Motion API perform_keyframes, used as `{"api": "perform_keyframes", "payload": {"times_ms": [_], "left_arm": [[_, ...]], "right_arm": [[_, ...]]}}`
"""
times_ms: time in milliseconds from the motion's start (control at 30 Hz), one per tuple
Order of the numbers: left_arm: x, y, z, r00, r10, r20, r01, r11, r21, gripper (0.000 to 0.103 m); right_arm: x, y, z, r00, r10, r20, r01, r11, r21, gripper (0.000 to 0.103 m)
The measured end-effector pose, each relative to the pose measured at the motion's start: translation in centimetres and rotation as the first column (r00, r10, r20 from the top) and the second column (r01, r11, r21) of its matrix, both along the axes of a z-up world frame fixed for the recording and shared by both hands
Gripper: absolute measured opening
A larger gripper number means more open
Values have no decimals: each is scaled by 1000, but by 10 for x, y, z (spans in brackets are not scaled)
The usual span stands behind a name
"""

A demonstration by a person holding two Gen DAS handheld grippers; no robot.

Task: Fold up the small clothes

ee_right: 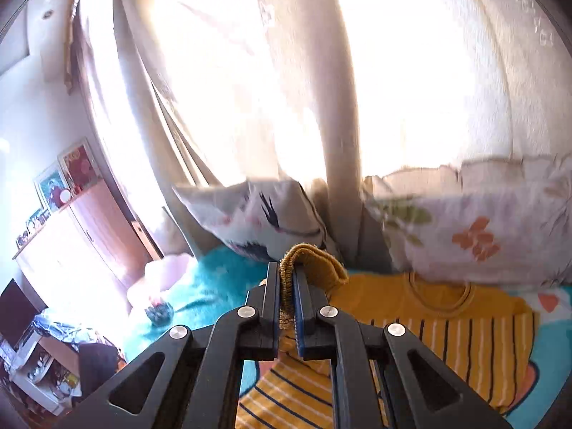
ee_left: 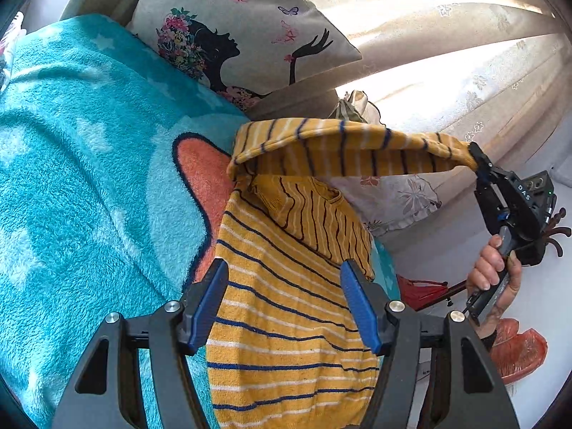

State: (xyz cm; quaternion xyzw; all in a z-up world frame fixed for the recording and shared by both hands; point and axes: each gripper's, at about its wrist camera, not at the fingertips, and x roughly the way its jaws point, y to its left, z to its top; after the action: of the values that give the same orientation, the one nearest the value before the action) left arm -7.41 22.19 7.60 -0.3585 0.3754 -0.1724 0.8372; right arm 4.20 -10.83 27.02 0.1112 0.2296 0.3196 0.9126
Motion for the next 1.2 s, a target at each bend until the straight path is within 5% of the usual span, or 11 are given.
{"api": "perform_keyframes", "payload": {"times_ms": [100, 233, 467, 633, 700, 933, 1033, 1100, 1133, 1200], "left_arm": [[2, -2, -2, 1000, -7, -6, 7, 1000, -4, 64], [6, -8, -4, 1000, -19, -18, 19, 1000, 8, 65], [17, -26, 2, 999, -34, -34, 36, 996, 82, 65], [53, -48, 9, 998, -48, -48, 55, 987, 148, 70], [79, -58, 7, 997, -49, -66, 59, 986, 159, 71], [181, -74, -45, 977, -35, -210, 55, 995, 88, 71], [204, -71, -68, 971, -17, -239, 28, 999, 42, 70], [203, -65, -68, 974, 0, -226, 8, 999, 36, 50], [200, -61, -67, 974, 11, -226, 2, 999, 54, 24], [191, -50, -70, 977, 20, -212, -14, 999, 29, 16]], "right_arm": [[-1, -31, 2, 995, -95, 15, 96, 994, -53, 7], [19, -88, -60, 962, -253, -105, 233, 958, -169, 8], [61, -185, -189, 787, -557, -264, 406, 791, -457, 12], [48, -192, -190, 813, -521, -262, 414, 832, -368, 33], [46, -183, -184, 834, -495, -246, 399, 847, -351, 34], [53, -129, -181, 891, -328, -315, 252, 932, -259, 35], [67, -98, -179, 906, -241, -347, 170, 960, -223, 42], [81, -76, -178, 912, -188, -364, 118, 972, -205, 43], [88, -63, -177, 915, -160, -372, 90, 976, -197, 44], [104, -37, -178, 916, -104, -387, 35, 983, -181, 49]]}}
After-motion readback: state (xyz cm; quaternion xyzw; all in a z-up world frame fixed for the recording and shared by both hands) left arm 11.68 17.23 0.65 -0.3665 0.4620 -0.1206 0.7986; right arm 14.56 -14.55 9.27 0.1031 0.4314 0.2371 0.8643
